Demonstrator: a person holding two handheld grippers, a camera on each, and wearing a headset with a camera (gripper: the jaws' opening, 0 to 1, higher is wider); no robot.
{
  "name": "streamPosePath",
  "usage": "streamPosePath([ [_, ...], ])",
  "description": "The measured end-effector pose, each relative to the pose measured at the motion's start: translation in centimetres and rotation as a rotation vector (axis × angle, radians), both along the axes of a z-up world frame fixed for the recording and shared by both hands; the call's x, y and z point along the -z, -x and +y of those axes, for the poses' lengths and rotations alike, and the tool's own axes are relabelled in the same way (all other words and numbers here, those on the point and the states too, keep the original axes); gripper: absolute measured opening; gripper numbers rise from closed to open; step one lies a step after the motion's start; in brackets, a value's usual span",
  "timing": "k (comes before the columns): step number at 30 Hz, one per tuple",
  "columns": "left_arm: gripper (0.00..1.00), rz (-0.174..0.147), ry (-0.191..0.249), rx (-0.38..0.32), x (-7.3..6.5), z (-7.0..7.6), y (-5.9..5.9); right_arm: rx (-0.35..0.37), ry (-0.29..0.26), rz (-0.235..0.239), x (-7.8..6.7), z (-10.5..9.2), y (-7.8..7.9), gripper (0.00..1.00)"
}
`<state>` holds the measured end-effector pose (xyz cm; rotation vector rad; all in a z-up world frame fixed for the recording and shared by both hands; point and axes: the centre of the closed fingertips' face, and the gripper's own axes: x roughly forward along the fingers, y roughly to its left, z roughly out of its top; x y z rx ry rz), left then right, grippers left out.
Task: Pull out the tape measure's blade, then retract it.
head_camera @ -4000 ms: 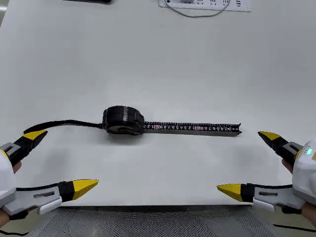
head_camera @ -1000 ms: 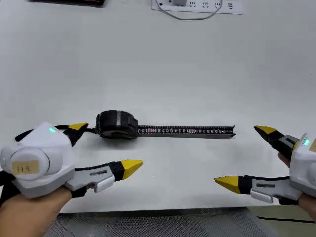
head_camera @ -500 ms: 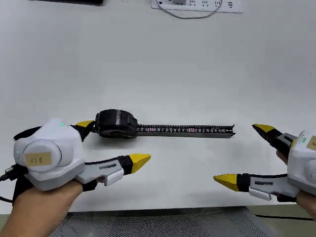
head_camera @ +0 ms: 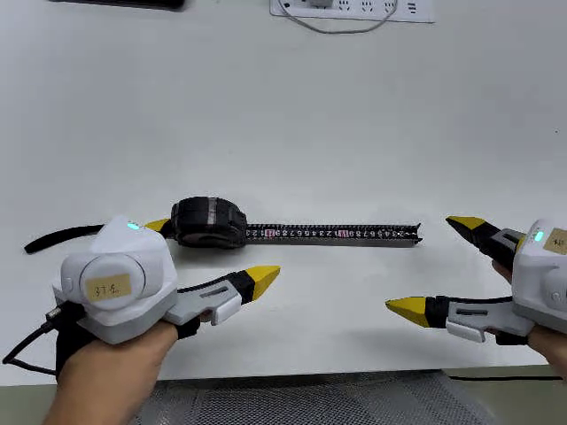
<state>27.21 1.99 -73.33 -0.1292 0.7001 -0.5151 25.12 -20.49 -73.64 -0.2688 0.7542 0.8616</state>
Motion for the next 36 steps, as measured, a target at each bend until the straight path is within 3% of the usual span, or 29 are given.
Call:
streamPosePath([
  [7, 0.88, -0.012, -0.033, -0.051, 0.4, 0.3, -0.6, -0.024, 0.015, 0.012, 0.1, -0.4, -0.5, 0.71],
  [19, 0.79, 0.000, -0.033, -0.142, 0.9, 1.0, -2.0, -0.065, 0.061, 0.024, 0.6, -1.3, -1.4, 0.63],
  [36, 0.67, 0.017, -0.036, -0.225, 1.7, 1.9, -3.1, -0.093, 0.085, 0.032, 1.0, -1.8, -2.0, 0.60],
])
